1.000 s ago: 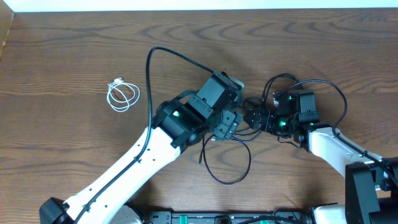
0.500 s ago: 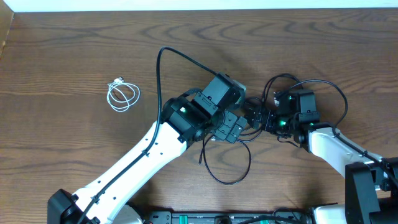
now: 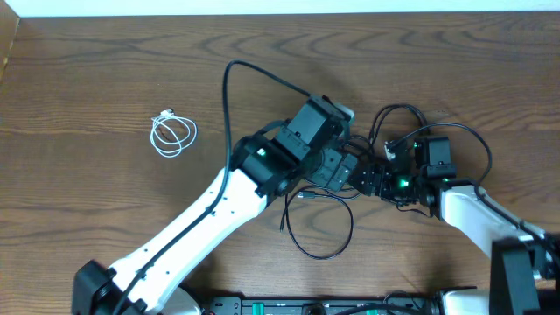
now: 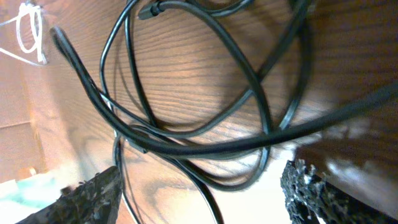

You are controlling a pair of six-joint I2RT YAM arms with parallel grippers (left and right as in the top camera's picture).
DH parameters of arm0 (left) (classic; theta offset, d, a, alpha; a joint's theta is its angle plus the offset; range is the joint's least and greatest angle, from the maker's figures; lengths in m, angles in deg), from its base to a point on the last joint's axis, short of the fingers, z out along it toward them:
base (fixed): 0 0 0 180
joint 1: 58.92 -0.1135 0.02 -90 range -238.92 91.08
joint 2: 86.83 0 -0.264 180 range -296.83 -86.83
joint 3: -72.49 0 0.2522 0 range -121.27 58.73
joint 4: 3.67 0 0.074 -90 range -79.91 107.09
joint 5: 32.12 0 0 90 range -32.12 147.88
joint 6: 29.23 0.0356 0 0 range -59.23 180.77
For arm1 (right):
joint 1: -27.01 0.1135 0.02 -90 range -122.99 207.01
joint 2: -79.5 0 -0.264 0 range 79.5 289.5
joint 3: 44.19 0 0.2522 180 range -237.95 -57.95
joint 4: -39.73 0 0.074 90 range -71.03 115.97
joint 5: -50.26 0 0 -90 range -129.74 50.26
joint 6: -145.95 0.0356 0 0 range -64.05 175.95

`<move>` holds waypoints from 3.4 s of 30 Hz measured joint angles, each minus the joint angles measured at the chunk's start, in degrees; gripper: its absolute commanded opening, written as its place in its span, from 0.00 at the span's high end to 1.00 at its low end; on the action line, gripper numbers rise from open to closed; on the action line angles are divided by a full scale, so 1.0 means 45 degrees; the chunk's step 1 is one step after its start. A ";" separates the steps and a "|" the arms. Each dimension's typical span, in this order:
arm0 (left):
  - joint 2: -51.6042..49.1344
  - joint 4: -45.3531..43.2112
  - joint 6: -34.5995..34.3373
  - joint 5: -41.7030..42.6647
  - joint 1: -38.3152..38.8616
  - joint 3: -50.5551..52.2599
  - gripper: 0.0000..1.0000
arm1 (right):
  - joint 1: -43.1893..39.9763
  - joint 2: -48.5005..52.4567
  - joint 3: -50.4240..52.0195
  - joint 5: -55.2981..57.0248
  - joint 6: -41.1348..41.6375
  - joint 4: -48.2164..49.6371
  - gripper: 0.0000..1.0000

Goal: Untangle cables

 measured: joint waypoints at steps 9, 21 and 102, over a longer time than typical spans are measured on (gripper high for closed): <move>-0.2283 -0.1166 0.0180 0.0005 0.0005 0.0000 0.01 | 0.0000 -0.1185 0.0005 0.3075 0.1613 -0.1744 0.01; -0.4541 -0.2793 0.1846 0.0971 0.0010 0.0005 0.01 | -0.0738 -0.1389 -0.0005 0.4425 0.2948 -0.2259 0.01; -0.4269 -0.2171 0.4284 0.9690 -0.7276 0.0214 0.92 | 0.0058 -0.0729 -0.0816 0.7184 0.2137 0.1132 0.04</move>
